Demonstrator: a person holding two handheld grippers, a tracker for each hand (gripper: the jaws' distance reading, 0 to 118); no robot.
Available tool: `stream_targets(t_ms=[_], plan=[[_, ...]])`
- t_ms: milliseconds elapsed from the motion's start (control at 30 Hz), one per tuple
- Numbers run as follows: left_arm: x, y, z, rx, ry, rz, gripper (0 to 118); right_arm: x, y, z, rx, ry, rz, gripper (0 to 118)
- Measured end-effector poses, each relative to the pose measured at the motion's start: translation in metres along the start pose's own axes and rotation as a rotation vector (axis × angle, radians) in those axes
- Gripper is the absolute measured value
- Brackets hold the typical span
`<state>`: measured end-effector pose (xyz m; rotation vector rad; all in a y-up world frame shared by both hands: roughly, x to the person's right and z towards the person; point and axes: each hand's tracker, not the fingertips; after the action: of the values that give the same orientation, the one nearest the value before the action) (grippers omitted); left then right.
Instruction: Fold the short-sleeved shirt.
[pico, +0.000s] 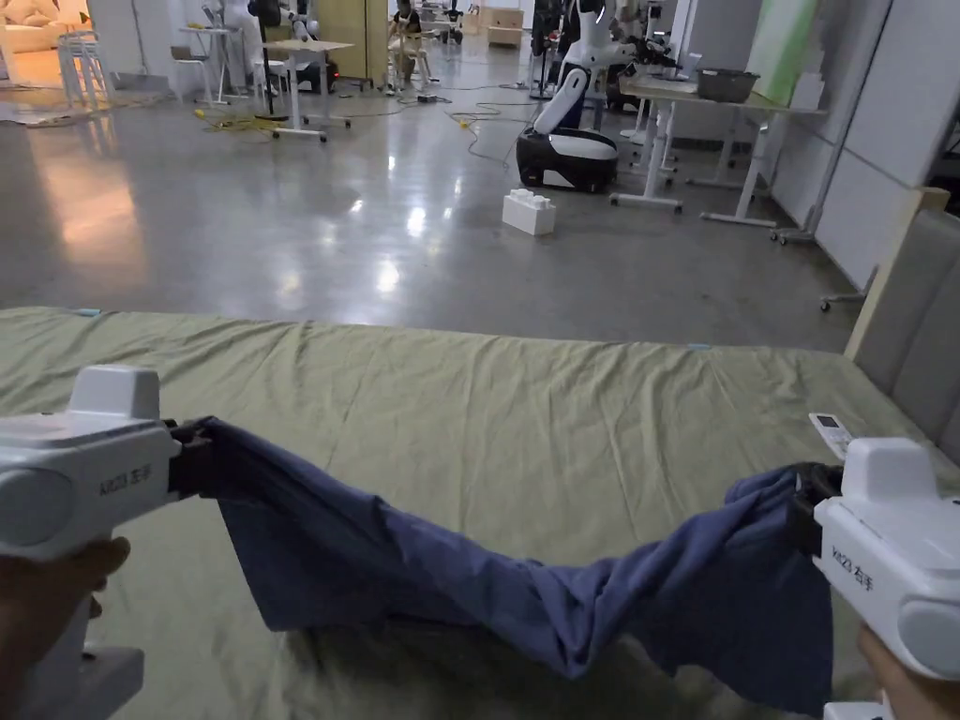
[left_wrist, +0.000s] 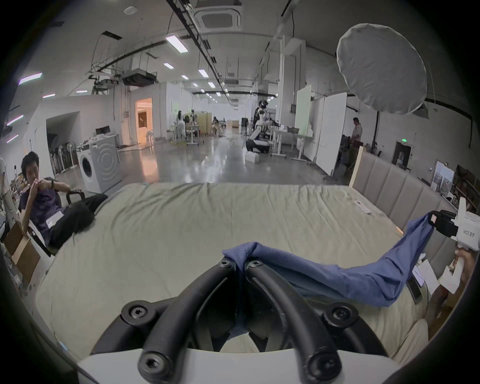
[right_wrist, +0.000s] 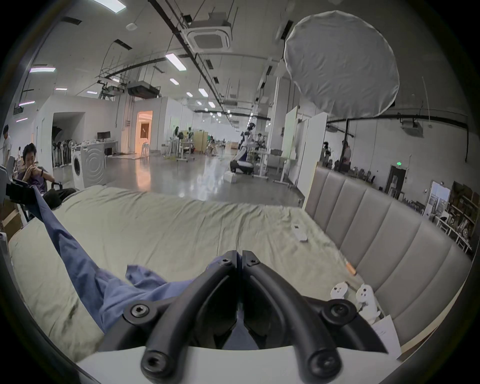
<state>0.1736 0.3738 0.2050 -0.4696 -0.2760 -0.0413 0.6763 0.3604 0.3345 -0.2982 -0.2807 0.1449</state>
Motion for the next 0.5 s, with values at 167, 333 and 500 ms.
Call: stream_targets(t_ms=[167,333,500], plan=[[-0.019,0.044,0.0,0.034,0.032,0.031,5,0.009,0.047,-0.012,0.056,-0.021,0.011,3],[-0.035,0.08,-0.011,0.043,0.067,0.048,5,0.014,0.09,-0.029,0.103,-0.042,0.04,3],[-0.037,0.112,-0.025,0.061,0.108,0.063,5,0.013,0.127,-0.052,0.135,-0.058,0.031,3]])
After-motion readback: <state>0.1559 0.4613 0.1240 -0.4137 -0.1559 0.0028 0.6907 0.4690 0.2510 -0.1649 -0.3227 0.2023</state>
